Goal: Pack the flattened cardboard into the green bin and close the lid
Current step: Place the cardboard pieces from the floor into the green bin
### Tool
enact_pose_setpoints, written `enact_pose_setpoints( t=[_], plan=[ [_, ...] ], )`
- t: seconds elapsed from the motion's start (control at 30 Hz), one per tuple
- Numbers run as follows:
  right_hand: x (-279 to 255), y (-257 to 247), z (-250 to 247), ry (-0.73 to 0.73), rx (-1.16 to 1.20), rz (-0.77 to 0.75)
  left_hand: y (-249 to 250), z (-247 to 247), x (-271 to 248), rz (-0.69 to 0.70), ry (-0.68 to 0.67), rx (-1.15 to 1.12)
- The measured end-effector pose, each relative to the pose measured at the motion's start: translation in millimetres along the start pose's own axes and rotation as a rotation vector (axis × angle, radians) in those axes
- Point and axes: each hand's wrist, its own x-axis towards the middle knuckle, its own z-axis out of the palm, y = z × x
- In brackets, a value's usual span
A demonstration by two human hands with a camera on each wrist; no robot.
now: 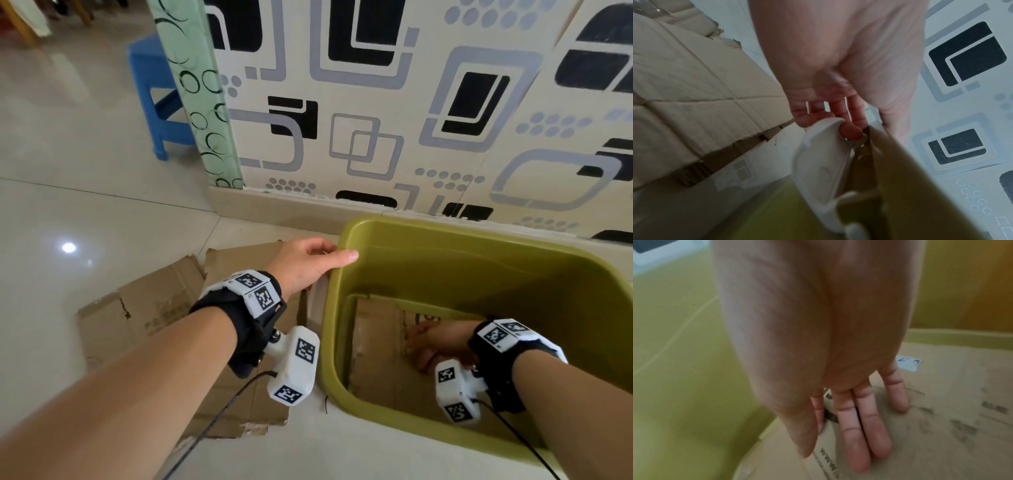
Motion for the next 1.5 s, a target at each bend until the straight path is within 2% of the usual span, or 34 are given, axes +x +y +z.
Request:
enact_pose_setpoints(
  t=[0.23,0.57,0.67,0.73,0.87,1.0,1.1,1.23,1.3,1.43,1.5],
  plan=[
    [-15,9,-4,0.052,0.012,0.033,0,1,-2,-0.003,0.014,-0.032],
    [-45,-8,1,0.113,-0.041,0.064,5,3,-10,-0.03,0.043,-0.067],
    [-62,-18,-1,0.181,-0.034,0.057,5,1,-12,-0.002,0.095,-0.106],
    [-67,-27,-2,0.216,0.044,-0.017,2,-7,-14,-0.012,0.168,-0.148],
    [-80,-55,-8,0.328,0.317,-0.253,-20,-37,-14,-0.159,0.383,-0.135],
    [-107,-88,-19,0.385,0.612,-0.494,-55,-71,-23,-0.383,0.463,0.09],
    [-126,-110,-20,0.402,0.751,-0.62,-71,-85,-35,-0.547,0.454,0.217],
    [-143,-130,-11,0.396,0.797,-0.724,-84,-85,-46,-0.679,0.355,0.285],
    [-146,-135,-8,0.392,0.791,-0.742,-94,-78,-50,-0.724,0.295,0.292],
    [-149,-142,-2,0.394,0.779,-0.779,-102,-78,-52,-0.786,0.311,0.312],
    [-151,-147,0,0.398,0.776,-0.792,-104,-77,-54,-0.787,0.244,0.264]
  ],
)
